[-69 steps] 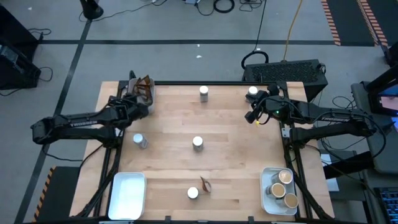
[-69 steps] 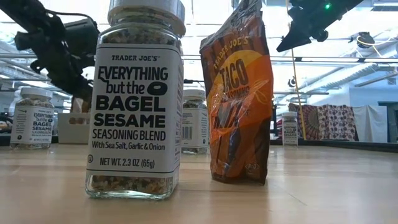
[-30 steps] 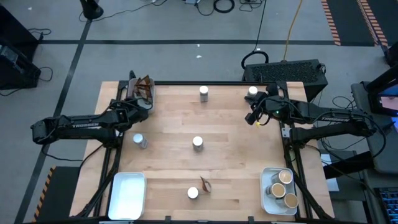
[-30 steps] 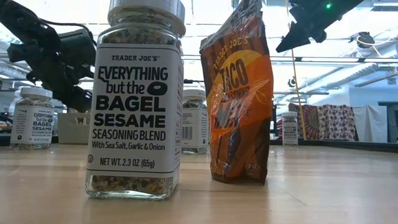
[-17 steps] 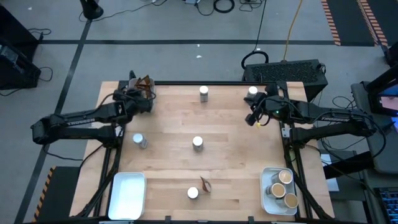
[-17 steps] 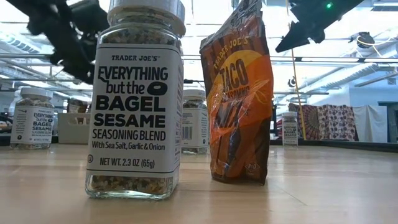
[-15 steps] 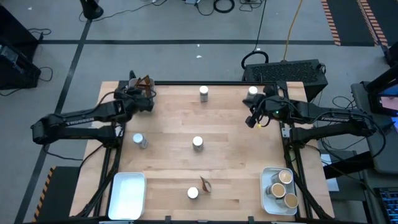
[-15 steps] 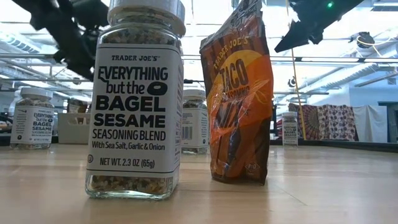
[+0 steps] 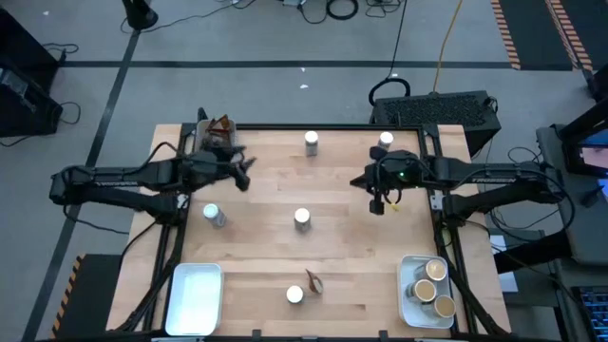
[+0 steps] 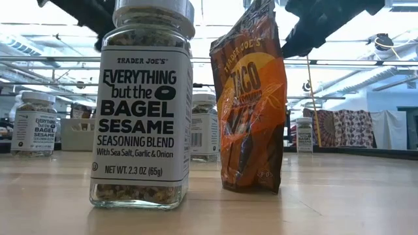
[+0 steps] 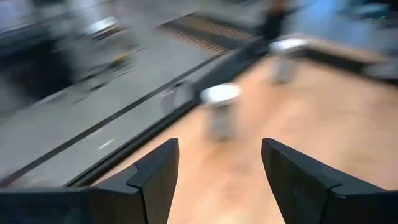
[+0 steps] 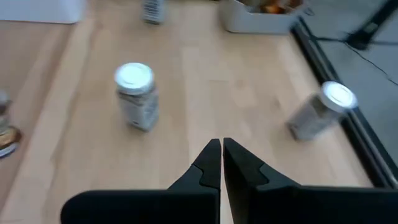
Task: Sort spices by type
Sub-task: Put the brown seasoning bag into the top left white bin
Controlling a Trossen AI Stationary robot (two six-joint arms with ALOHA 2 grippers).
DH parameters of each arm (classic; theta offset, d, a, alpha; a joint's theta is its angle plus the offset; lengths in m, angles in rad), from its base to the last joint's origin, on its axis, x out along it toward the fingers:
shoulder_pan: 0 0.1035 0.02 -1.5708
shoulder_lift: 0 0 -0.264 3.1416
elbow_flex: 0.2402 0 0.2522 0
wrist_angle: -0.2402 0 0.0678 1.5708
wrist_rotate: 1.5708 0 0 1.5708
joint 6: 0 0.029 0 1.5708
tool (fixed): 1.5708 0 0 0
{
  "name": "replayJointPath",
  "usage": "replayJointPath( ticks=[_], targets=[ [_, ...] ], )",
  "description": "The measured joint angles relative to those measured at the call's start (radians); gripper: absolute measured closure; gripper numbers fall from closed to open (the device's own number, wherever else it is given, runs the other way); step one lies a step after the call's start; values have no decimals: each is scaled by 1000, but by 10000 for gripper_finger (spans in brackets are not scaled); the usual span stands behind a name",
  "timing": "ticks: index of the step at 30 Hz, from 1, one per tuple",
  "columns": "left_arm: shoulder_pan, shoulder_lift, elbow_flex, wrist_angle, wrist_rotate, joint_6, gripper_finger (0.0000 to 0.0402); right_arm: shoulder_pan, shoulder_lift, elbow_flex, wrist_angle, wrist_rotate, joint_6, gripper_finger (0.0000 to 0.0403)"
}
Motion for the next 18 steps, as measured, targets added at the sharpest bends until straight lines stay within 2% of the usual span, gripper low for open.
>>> replayJointPath(
  ticks=[5, 12, 18],
  targets=[
    [-138, 8, 0, 135, 160, 95, 169, 0, 11, 0, 44, -66, -21, 403],
    [-336, 119, 15, 213, 170, 110, 169, 0, 10, 0, 62, -66, -16, 403],
    [-442, 310, 156, 215, 184, 222, 169, 0, 10, 0, 90, -66, 3, 403]
  ],
)
